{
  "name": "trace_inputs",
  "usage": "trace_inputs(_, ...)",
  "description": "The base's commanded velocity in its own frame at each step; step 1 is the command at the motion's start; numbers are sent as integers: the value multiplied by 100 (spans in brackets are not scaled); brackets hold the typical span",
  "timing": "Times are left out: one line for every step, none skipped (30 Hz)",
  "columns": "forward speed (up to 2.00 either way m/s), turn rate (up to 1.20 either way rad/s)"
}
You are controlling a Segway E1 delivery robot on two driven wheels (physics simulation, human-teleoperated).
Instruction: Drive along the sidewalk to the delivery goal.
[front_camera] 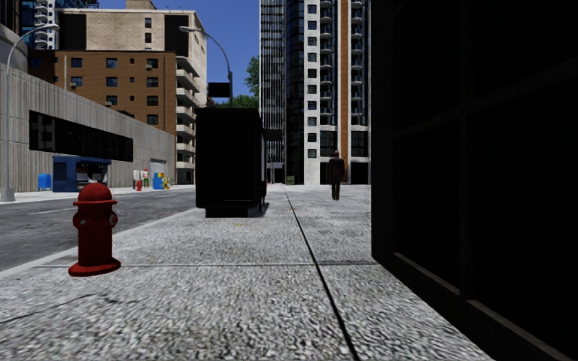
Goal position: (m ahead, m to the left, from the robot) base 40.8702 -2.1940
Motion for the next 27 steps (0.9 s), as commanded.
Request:
trace_inputs(150,0)
trace_inputs(150,0)
trace_inputs(150,0)
trace_inputs(150,0)
trace_inputs(150,0)
trace_inputs(150,0)
trace_inputs(150,0)
trace_inputs(150,0)
trace_inputs(150,0)
trace_inputs(150,0)
trace_inputs(150,0)
trace_inputs(150,0)
trace_inputs(150,0)
trace_inputs(150,0)
trace_inputs(150,0)
trace_inputs(150,0)
trace_inputs(150,0)
trace_inputs(150,0)
trace_inputs(150,0)
trace_inputs(150,0)
trace_inputs(150,0)
trace_inputs(150,0)
trace_inputs(150,0)
trace_inputs(150,0)
trace_inputs(150,0)
trace_inputs(150,0)
trace_inputs(150,0)
